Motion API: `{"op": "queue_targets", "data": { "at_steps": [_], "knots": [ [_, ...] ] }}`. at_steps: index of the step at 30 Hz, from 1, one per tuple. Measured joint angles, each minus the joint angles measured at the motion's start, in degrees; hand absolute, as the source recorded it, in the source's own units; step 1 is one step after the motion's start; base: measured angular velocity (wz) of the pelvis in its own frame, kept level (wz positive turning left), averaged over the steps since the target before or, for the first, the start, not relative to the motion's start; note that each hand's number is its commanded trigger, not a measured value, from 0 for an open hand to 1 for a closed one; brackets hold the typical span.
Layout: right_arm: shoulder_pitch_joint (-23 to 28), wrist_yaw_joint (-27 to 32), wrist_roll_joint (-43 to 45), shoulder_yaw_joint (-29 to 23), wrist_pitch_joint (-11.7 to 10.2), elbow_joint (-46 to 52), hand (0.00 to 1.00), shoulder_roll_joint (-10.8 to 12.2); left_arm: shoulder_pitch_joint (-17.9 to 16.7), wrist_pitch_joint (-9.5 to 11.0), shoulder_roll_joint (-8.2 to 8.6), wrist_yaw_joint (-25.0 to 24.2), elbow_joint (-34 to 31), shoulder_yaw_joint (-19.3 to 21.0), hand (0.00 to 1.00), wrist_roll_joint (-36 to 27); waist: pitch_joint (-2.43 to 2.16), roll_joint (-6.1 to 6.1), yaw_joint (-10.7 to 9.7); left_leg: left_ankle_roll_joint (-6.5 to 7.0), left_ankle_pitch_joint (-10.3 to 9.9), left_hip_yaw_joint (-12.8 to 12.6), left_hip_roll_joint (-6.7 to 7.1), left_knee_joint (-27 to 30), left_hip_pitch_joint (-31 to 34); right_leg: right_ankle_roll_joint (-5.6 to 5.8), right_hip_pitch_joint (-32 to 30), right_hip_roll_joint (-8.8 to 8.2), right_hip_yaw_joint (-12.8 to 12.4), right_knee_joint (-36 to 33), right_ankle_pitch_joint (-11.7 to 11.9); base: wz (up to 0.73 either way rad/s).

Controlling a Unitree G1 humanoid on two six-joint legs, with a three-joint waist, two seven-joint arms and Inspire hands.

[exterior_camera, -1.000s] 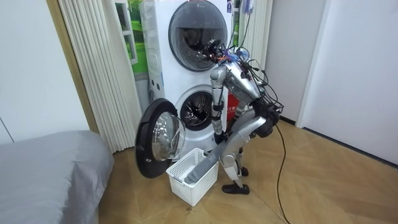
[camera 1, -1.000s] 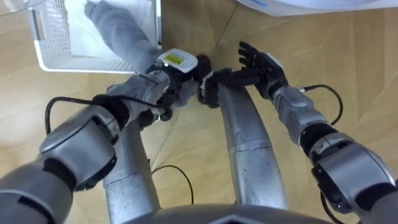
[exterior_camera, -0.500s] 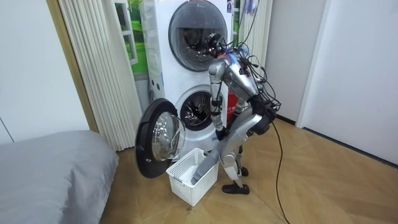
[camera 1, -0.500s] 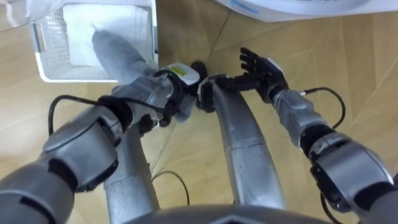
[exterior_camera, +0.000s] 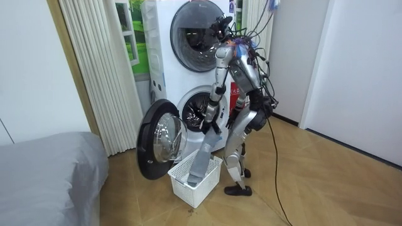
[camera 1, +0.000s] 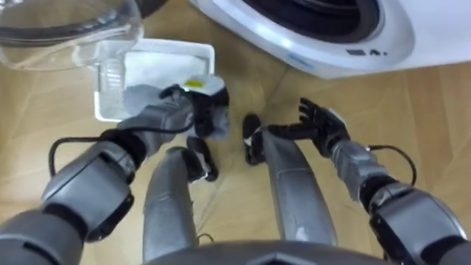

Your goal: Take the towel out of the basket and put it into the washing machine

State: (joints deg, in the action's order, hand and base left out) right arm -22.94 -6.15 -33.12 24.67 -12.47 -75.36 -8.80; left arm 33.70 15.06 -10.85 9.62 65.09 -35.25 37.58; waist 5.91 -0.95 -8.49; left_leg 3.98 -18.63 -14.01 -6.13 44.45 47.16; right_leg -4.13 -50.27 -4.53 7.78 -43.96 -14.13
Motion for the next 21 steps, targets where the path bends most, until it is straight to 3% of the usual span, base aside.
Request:
{"op": "queue_targets", "data": {
  "at_steps": [7,11,13,17,21],
  "knots": [
    [0.08,1.09,6.42,-1.06,-0.07,4.40,0.00,-0.18,-1.26,0.87,0.85,7.69,-6.81,7.30,1.00,-7.63,-0.07,-0.10,1.44,0.07,0.21,0.23,0.15,-0.82,-2.44,0.30,3.16,-0.37,1.13,1.23,-0.19,0.07],
    [-0.25,1.69,9.67,-1.02,-0.07,4.39,0.00,0.41,-2.40,1.34,3.54,8.50,-10.09,7.87,1.00,-14.75,-0.12,-0.05,2.75,0.20,0.30,0.21,0.37,-0.95,-3.61,0.39,4.38,-0.65,1.21,1.28,-0.23,0.01],
    [-0.09,1.73,11.80,-1.09,-0.05,4.35,0.00,1.31,-4.00,2.91,5.07,8.40,-11.23,8.21,1.00,-21.14,-0.24,0.11,3.36,0.20,0.30,0.26,0.49,-1.20,-4.89,0.48,5.64,-0.75,1.27,1.34,-0.34,0.03],
    [0.01,1.69,16.44,-1.18,-0.05,4.97,0.00,2.32,-5.14,3.58,6.90,3.53,-11.23,8.36,1.00,-34.12,-0.94,0.74,3.75,0.39,0.84,0.39,0.86,-1.62,-4.92,0.39,5.69,-1.30,1.72,1.23,-0.22,0.09],
    [0.62,1.42,18.07,-0.63,-0.08,6.52,0.00,2.79,-6.39,3.58,6.96,-3.34,-11.27,7.87,1.00,-45.28,-1.41,1.35,3.98,0.44,0.96,0.55,0.84,-1.66,-4.88,0.37,5.88,-1.31,2.00,1.40,-0.04,0.03]
  ]
}}
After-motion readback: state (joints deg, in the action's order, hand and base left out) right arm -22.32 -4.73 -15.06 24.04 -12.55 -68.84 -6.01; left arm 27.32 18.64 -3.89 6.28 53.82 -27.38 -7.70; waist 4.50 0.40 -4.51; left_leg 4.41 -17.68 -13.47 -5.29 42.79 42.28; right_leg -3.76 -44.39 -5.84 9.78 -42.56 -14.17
